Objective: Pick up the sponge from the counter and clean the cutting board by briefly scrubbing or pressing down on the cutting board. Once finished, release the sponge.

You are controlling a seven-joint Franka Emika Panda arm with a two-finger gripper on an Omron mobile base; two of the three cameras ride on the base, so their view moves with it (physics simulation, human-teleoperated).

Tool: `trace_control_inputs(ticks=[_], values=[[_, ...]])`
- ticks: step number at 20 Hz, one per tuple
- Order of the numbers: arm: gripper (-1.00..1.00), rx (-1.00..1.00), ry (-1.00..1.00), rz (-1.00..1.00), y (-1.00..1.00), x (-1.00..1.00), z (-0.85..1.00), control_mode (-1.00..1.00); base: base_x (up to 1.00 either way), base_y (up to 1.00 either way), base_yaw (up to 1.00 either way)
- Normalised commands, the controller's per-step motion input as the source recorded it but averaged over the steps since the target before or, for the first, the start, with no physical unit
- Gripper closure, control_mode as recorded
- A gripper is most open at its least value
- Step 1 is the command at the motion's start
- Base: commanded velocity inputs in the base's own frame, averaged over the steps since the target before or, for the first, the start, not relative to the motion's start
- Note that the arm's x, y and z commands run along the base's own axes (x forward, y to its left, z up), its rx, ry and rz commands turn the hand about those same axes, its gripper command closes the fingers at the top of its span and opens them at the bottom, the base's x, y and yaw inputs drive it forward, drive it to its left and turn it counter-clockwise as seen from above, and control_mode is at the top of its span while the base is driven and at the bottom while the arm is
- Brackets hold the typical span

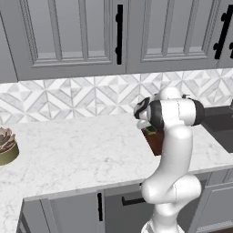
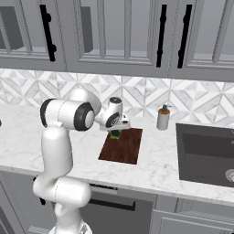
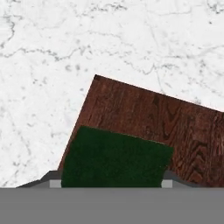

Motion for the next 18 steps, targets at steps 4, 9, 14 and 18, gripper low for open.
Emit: trace_control_inputs(ticks=[4, 9, 14, 18], values=[[1.00, 0.00, -0.08, 0.00, -0.39, 0.00, -0.28, -1.00, 0.00, 0.00, 0.00], [1.00, 0.00, -0.06, 0.00, -0.49, 0.00, -0.19, -1.00, 0.00, 0.00, 0.00], [1.00, 0.00, -0.01, 0.00, -0.36, 0.00, -0.08, -1.00, 0.00, 0.00, 0.00], [1.00, 0.00, 0.00, 0.00, -0.38, 0.00, -0.14, -1.00, 0.00, 0.00, 0.00]])
